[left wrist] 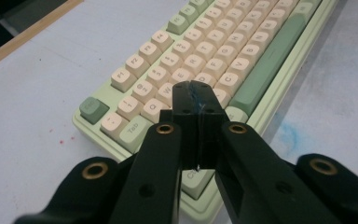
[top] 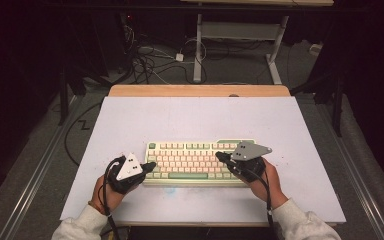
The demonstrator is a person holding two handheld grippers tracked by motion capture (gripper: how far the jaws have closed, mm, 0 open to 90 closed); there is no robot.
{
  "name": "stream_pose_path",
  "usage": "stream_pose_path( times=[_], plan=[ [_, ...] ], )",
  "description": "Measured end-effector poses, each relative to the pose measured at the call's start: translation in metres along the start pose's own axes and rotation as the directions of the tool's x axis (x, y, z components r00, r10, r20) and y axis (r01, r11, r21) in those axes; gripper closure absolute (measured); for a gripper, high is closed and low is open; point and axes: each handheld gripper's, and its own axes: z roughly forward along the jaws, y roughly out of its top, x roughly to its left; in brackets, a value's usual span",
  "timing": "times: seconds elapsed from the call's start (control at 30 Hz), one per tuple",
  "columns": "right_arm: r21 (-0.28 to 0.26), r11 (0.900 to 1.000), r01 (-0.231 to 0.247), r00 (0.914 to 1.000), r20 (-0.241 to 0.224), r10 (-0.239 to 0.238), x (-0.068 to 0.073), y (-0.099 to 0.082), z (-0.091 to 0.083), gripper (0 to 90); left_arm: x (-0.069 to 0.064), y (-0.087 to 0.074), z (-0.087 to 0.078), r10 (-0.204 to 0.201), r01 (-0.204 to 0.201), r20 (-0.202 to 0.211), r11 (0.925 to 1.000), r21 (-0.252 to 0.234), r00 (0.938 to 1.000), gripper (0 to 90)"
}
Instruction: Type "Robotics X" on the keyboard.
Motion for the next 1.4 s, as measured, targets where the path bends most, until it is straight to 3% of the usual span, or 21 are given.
stream_pose_path(
  times=[0.5,0.87,1.17,1.4],
  plan=[
    [-0.012,0.9999,0.005,0.9999,0.012,-0.004,-0.001,-0.006,-0.019,89.8,0.001,0.017,0.014,-0.003,0.003,0.023,1.0,0.001,0.9997,87.3],
    [-0.001,1.0,-0.001,0.9999,0.014,0.001,-0.002,-0.01,-0.026,89.9,-0.001,0.033,0.034,0.005,-0.007,0.054,0.9986,0.052,0.9985,87.4],
    [0.01,0.9999,-0.009,0.9999,0.01,0.008,-0.001,-0.014,-0.029,89.9,-0.005,0.048,0.057,0.033,-0.042,0.088,0.9937,0.104,0.9956,87.3],
    [0.022,0.9998,-0.003,1.0,0.0,0.003,0.001,-0.015,-0.026,89.9,-0.001,0.054,0.069,0.03,-0.043,0.099,0.9902,0.133,0.9946,87.3]
  ],
)
